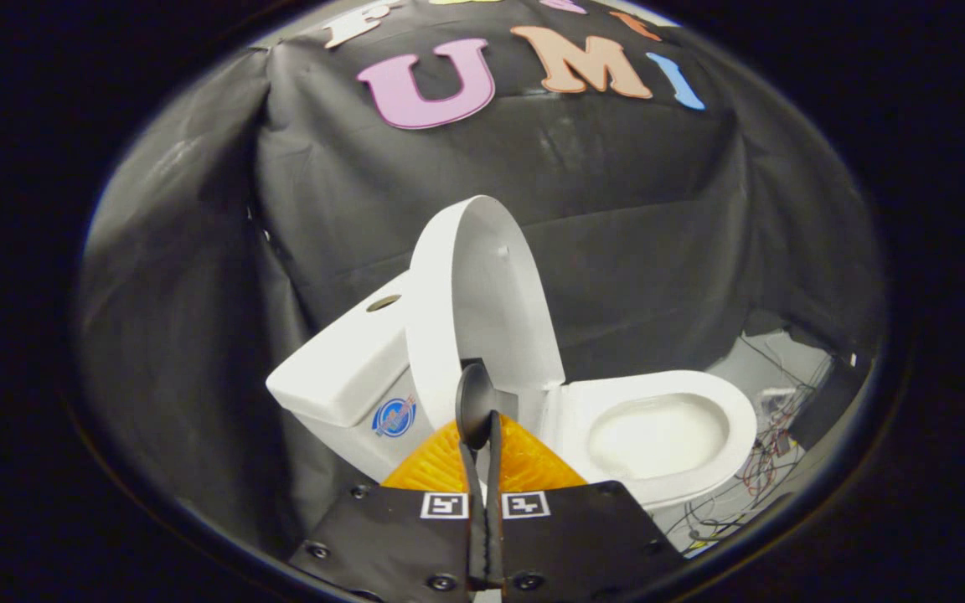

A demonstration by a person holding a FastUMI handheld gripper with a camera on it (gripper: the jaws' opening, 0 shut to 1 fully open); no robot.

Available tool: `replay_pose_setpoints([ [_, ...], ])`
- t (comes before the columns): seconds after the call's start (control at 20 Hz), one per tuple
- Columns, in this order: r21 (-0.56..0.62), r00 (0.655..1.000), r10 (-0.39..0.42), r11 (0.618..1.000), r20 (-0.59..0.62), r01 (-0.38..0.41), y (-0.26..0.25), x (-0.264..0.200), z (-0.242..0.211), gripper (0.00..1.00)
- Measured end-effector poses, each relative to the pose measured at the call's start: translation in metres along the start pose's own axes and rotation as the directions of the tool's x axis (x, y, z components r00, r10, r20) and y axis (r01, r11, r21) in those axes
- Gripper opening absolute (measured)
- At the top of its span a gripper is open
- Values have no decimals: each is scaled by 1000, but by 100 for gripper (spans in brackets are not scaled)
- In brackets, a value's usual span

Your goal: Open the toilet lid.

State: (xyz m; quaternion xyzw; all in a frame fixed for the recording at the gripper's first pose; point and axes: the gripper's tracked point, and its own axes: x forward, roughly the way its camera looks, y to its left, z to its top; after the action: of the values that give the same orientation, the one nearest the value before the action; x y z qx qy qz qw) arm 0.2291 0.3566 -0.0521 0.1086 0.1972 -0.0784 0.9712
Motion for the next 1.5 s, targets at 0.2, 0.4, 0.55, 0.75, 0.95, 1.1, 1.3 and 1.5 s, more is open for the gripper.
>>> replay_pose_setpoints([
  [0.2,-36,1000,2,999,-5,-2,11,2,-2,1],
  [0.4,-122,1000,-2,993,16,4,24,7,-2,1],
  [0.55,-162,999,-27,986,31,32,29,7,-2,1],
  [0.75,-175,998,-20,984,60,30,39,12,-5,11],
  [0.95,-196,995,33,980,93,-14,59,11,-6,47],
  [1.1,-239,996,51,970,74,-32,67,11,-15,100],
  [1.3,-236,991,104,968,79,-83,70,-1,-17,100],
  [1.5,-166,986,135,979,94,-118,59,-16,-13,100],
])
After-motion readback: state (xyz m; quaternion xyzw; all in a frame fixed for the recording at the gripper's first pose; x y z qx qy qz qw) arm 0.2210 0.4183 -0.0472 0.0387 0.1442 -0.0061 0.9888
